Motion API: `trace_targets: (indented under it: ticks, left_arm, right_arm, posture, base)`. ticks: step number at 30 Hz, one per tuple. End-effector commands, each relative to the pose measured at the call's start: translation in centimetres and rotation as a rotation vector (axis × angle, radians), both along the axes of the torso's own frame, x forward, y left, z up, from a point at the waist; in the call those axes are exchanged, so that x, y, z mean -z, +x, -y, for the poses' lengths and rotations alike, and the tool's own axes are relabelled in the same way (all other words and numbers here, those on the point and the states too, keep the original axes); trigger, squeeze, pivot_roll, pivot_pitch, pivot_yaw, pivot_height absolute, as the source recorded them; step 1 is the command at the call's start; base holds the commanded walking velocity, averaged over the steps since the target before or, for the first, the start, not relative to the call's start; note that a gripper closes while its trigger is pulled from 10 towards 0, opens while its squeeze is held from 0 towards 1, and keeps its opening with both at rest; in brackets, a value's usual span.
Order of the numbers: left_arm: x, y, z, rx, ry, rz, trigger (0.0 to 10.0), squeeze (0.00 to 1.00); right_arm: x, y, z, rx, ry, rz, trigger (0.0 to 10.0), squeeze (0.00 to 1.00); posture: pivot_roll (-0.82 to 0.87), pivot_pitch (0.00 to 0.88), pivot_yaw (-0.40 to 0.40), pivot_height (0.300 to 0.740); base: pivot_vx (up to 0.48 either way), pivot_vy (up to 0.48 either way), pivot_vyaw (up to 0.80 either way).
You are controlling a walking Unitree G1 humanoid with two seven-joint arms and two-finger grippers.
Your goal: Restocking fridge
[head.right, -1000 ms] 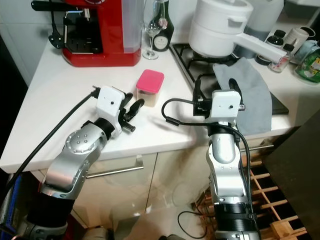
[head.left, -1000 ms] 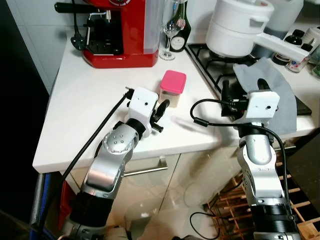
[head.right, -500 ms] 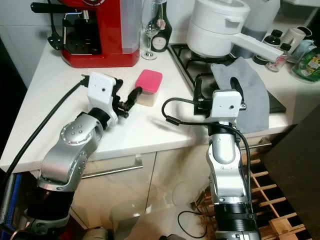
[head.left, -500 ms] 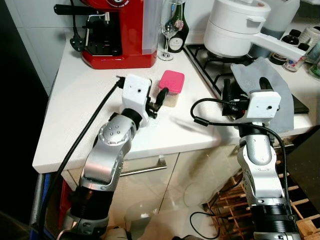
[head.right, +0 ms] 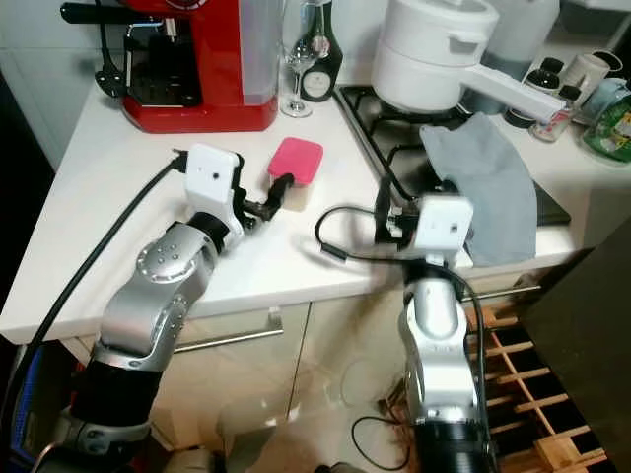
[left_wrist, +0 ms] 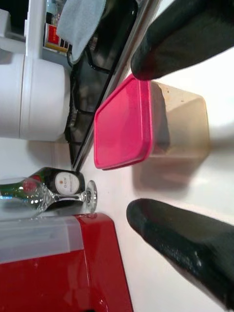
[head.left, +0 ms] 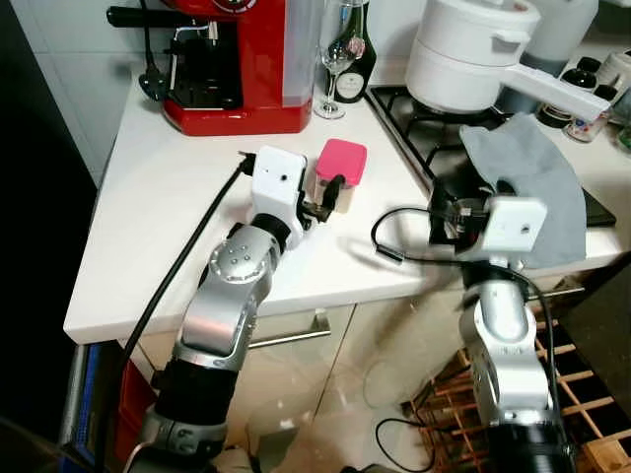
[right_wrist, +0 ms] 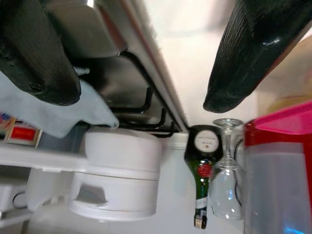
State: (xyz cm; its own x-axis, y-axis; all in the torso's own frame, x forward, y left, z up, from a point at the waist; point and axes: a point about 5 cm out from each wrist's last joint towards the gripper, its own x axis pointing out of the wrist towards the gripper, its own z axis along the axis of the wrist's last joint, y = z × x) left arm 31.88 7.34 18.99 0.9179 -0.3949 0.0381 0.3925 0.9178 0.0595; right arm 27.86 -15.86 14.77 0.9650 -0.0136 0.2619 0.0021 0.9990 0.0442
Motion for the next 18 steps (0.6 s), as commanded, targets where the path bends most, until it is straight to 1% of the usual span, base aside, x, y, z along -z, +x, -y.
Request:
trace_targets:
  ticks: [1,3,6,8,12,15,18]
  left_arm:
    - [-0.9,0.2,0.5,0.017,0.001,0.038,10.0,0.0]
    - [-1.0,0.3,0.5,0.015,0.006,0.045,10.0,0.0]
    - [-1.1,0.4,0.9,0.028,0.005,0.046,10.0,0.0]
    - [-1.0,0.4,1.4,0.031,0.011,0.046,10.0,0.0]
    - [-1.2,0.5,2.5,0.054,0.012,0.056,10.0,0.0]
    - [-1.3,0.6,3.0,0.068,0.012,0.064,10.0,0.0]
    - [-1.5,0.7,3.3,0.078,0.014,0.072,10.0,0.0]
  right_arm:
    - [-1.3,-0.5,-0.3,-0.058,0.029,0.045,10.0,0.0]
    - [-1.4,-0.9,-0.3,-0.097,0.044,0.038,10.0,0.0]
    - [-1.6,-1.4,-0.4,-0.14,0.036,0.036,10.0,0.0]
    - [-1.8,-1.6,-0.5,-0.16,0.012,0.041,10.0,0.0]
    - [-1.9,-1.9,-1.0,-0.186,0.001,0.041,10.0,0.0]
    - [-1.9,-2.1,-1.2,-0.193,0.0,0.034,10.0,0.0]
    - [-2.0,-2.0,-0.6,-0.159,0.008,0.03,10.0,0.0]
  posture:
    - [0.03,0.0,-0.036,0.74]
    - [0.02,0.0,-0.034,0.74]
    - [0.01,0.0,-0.03,0.74]
    - [-0.01,0.0,-0.023,0.74]
    - [-0.02,0.0,-0.02,0.74]
    - [-0.02,0.0,-0.022,0.74]
    - [-0.02,0.0,-0.019,0.74]
  base:
    - [0.0,0.0,0.0]
    - [0.0,0.0,0.0]
    - [0.0,0.0,0.0]
    - [0.0,0.0,0.0]
    - [0.0,0.0,0.0]
    - [0.0,0.0,0.0]
    - [0.0,0.0,0.0]
